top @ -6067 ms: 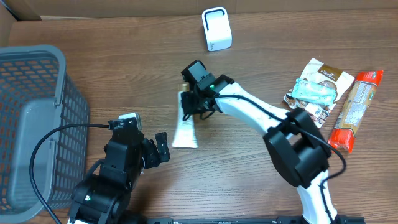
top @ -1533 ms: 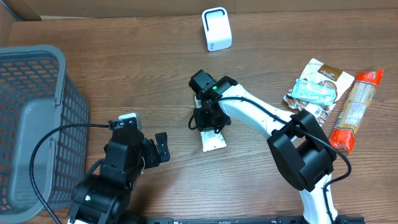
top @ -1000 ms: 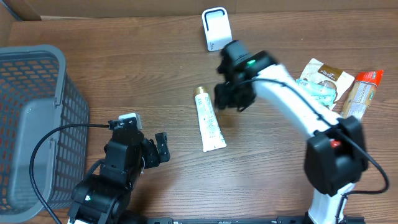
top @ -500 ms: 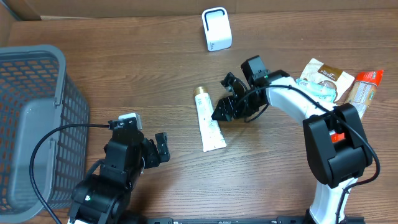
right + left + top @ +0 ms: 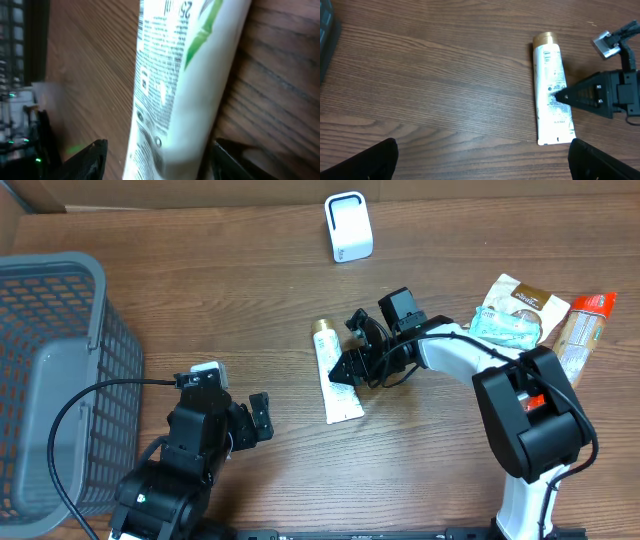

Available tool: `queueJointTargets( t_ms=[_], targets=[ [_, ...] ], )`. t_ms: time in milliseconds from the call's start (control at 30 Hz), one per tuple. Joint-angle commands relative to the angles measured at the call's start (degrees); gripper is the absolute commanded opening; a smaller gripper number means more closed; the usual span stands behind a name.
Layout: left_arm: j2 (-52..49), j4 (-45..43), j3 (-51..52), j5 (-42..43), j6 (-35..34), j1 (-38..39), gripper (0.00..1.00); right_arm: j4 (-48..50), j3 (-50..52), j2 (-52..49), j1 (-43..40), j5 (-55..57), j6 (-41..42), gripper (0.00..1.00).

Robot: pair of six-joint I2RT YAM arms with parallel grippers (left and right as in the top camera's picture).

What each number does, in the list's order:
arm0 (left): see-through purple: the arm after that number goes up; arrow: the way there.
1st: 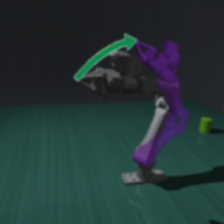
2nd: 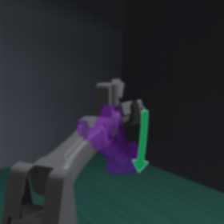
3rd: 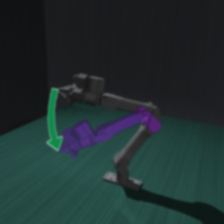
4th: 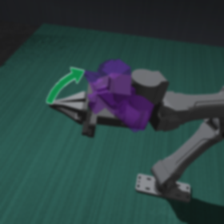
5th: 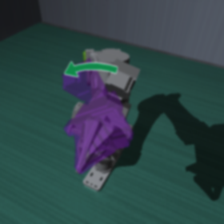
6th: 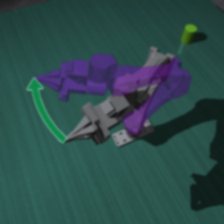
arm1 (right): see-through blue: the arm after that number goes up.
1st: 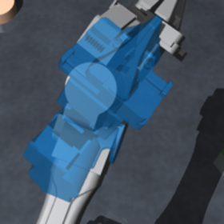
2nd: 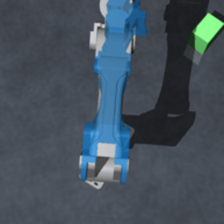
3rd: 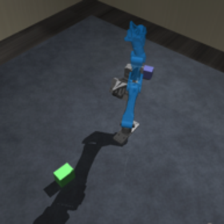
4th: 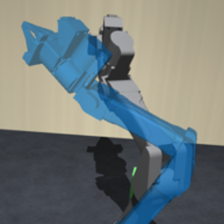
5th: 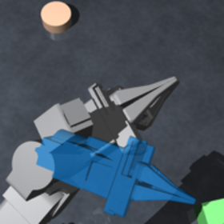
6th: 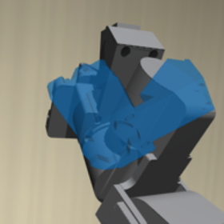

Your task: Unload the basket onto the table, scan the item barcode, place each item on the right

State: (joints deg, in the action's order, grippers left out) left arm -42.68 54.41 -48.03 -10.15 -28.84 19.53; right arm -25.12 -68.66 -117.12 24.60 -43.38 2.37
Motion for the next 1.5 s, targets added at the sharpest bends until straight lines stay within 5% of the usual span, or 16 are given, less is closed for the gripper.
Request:
queueJointTargets(
  t_ms=[0,200,467,700,1167,1467],
  targets=[
    [-0.07,-0.24,0.0,-0.76,-0.96,0.0,1.0,0.24,0.52,-3.78,0.22,0.39,3.56,0.63],
    [-0.07,-0.24,0.0,-0.76,-0.96,0.0,1.0,0.9,0.52,-5.07,0.2,-0.46,7.82,0.3],
    [-0.07,-0.24,0.0,-0.76,-0.96,0.0,1.0,1.05,0.33,-5.05,0.09,-5.16,9.44,0.04],
    [-0.07,-0.24,0.0,-0.76,-0.96,0.0,1.0,0.85,-1.79,-1.05,-1.4,-5.4,8.0,0.04],
    [-0.07,-0.24,0.0,-0.76,-0.96,0.0,0.99,-10.78,-2.64,28.02,-3.37,-5.64,-6.99,0.04],
    [-0.07,-0.24,0.0,-0.76,-0.96,0.0,1.0,-13.6,-2.64,41.09,-3.37,-5.62,-6.97,0.04]
  ],
)
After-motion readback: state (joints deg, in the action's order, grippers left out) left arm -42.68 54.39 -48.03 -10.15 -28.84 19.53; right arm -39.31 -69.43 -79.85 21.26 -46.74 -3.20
